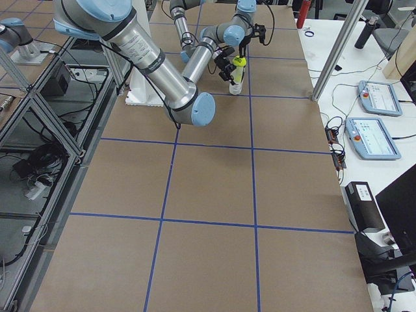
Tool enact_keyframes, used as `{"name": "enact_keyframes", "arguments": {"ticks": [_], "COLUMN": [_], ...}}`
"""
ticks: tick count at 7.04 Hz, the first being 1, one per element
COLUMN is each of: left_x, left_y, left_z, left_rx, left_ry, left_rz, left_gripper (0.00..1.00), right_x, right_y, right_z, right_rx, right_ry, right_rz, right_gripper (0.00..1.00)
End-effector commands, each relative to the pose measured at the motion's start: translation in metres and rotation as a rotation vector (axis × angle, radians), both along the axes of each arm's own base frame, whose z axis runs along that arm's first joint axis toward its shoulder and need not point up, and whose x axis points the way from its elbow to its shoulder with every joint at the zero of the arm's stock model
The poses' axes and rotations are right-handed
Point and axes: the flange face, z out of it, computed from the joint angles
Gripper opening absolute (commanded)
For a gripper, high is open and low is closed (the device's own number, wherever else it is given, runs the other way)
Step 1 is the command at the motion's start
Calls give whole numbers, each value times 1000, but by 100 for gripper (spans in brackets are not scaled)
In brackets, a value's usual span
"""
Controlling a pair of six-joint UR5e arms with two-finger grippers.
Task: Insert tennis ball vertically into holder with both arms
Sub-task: 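Lower the ball into the tube opening and release it with the right gripper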
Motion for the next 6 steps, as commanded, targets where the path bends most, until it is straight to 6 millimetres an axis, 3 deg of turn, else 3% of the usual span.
{"name": "enact_keyframes", "arguments": {"ticks": [1,3,5,6], "left_x": [-1,-1,-1,-1], "left_y": [-1,-1,-1,-1], "left_z": [0,0,2,4], "left_rx": [0,0,-1,-3], "left_ry": [1,1,-2,-4], "left_rz": [-3,-3,-3,-1], "left_gripper": [74,74,74,74], "right_x": [-14,-7,12,26], "right_y": [10,10,5,-5], "right_z": [9,2,-6,-6], "right_rx": [16,22,28,23], "right_ry": [22,7,-17,-24], "right_rz": [1,2,13,23], "right_gripper": [0,0,0,35]}}
